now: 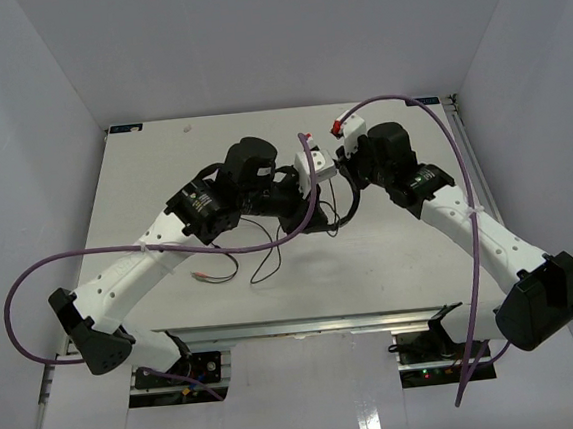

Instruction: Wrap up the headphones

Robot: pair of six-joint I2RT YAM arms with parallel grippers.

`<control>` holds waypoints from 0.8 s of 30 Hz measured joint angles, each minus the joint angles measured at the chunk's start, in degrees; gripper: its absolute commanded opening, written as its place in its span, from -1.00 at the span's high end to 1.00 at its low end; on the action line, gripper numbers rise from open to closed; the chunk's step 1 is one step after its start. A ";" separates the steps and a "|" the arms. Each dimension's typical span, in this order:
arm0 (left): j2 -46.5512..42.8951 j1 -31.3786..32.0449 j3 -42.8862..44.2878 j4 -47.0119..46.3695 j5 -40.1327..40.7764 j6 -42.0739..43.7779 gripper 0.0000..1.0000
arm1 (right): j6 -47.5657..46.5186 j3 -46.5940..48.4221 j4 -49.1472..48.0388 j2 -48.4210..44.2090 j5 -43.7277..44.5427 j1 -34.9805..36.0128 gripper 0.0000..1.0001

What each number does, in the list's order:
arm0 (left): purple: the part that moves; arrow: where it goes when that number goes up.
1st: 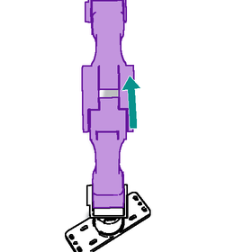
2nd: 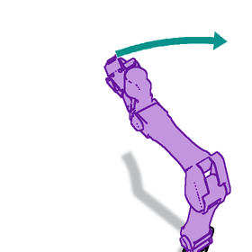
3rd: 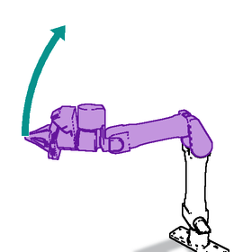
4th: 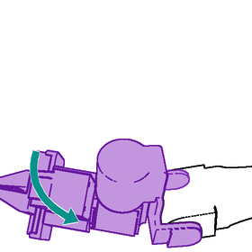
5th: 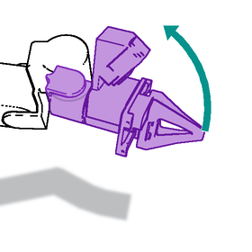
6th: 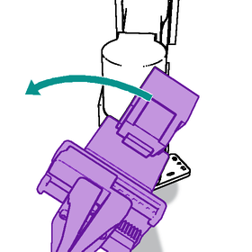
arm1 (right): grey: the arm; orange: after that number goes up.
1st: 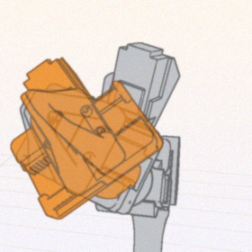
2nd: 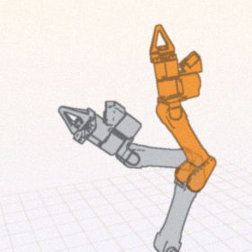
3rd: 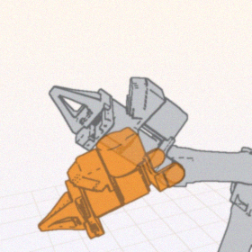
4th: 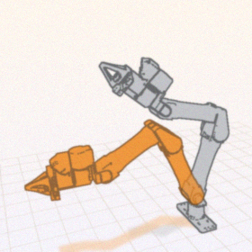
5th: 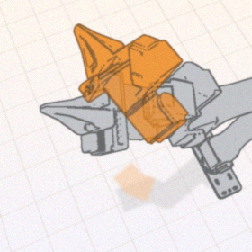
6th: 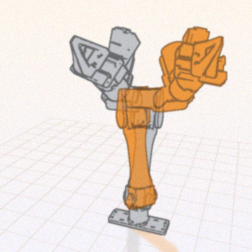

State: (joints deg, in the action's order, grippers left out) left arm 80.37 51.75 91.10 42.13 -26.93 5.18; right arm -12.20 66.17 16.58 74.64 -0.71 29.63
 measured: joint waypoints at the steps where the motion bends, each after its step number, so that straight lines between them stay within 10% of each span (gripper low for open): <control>1: 0.09 0.00 -0.44 0.13 -0.07 0.05 0.88 | 0.05 0.36 -0.01 0.05 -0.29 -0.01 0.85; 24: 0.24 -1.61 -1.37 -0.05 7.20 2.14 0.92 | -5.96 -6.41 -0.65 -4.68 -2.03 0.15 0.85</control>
State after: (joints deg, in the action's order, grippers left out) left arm 80.61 50.14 89.73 42.08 -19.73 7.32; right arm -18.16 59.75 15.92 69.95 -2.74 29.78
